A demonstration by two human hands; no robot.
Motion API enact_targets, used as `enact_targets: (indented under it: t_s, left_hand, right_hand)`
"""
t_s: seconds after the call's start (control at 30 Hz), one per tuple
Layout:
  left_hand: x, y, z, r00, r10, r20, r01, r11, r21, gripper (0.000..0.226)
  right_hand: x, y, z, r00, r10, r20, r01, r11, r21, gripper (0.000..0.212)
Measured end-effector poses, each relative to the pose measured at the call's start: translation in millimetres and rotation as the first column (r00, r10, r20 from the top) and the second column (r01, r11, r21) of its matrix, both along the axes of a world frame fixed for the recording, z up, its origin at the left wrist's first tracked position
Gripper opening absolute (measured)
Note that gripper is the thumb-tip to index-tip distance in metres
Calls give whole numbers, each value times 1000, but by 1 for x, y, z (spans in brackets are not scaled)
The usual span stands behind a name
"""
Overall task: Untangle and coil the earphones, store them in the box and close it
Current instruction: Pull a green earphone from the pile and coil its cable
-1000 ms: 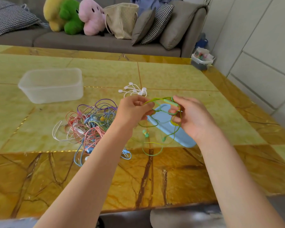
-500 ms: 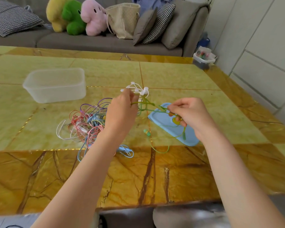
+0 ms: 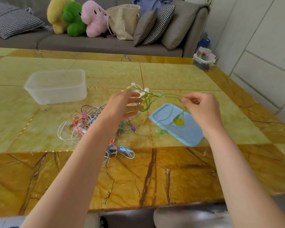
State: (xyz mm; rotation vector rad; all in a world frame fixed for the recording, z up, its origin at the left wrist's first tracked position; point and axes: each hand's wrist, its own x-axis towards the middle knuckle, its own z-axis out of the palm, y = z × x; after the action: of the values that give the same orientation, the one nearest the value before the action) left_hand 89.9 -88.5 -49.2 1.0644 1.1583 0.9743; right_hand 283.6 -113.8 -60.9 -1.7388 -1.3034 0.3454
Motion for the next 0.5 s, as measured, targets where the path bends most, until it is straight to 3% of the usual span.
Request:
enact_targets:
  t_s: [0.13,0.3,0.43,0.5]
  left_hand:
    - [-1,-6,3,916,-143,-375,210,967,145,32]
    - [1,-19,4,804,-453,-385,518,852,78,45]
    - [8,-16,-3,880,-267,-392,354,920,169,11]
    - [10,-14,-6,900,-206,-384,294,938,185,10]
  right_hand:
    - [2,-2,4,922,119,-367,-114,993,36,8]
    - [-2,-6,9,825,231,-516,-232,971,63,14]
    - [-5,-5,7,801,263,-537,-273,960,63,13]
    - [-5,-4,7,777,270,-570,-287,956,61,14]
